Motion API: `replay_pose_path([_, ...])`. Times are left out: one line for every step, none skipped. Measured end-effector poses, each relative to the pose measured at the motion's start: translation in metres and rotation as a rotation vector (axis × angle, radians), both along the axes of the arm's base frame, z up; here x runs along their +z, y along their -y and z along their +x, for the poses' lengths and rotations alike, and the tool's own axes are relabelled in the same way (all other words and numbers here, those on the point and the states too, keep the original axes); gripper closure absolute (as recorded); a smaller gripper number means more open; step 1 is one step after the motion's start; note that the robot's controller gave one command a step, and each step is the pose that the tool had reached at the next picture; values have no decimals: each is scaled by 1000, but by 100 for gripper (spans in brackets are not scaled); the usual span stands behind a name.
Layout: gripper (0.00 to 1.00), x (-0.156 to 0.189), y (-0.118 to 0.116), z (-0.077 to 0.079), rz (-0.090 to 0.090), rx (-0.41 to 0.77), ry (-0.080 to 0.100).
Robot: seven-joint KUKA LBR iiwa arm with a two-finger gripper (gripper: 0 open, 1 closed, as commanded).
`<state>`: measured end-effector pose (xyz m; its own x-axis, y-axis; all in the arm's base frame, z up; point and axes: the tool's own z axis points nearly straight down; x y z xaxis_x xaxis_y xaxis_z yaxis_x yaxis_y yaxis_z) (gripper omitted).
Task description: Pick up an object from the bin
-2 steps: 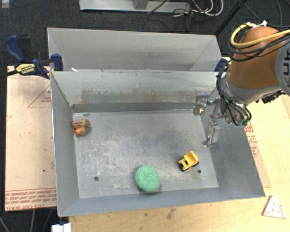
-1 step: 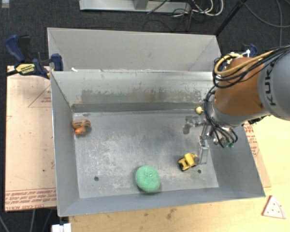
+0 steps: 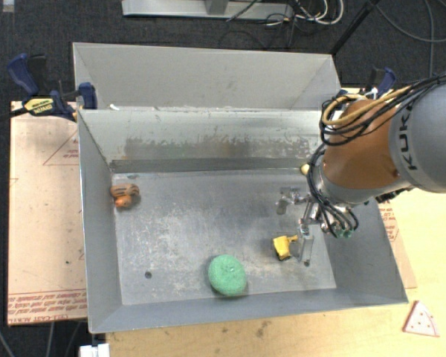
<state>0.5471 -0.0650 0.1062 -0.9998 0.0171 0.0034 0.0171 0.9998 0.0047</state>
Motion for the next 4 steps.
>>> replay_pose_path([0,5,4,-24,-4,109,3])
replay_pose_path([0,-34,-6,-25,-6,73,-8])
replay_pose_path([100,-31,10,-38,2,-55,-2])
replay_pose_path([100,-31,10,-38,2,-55,-2])
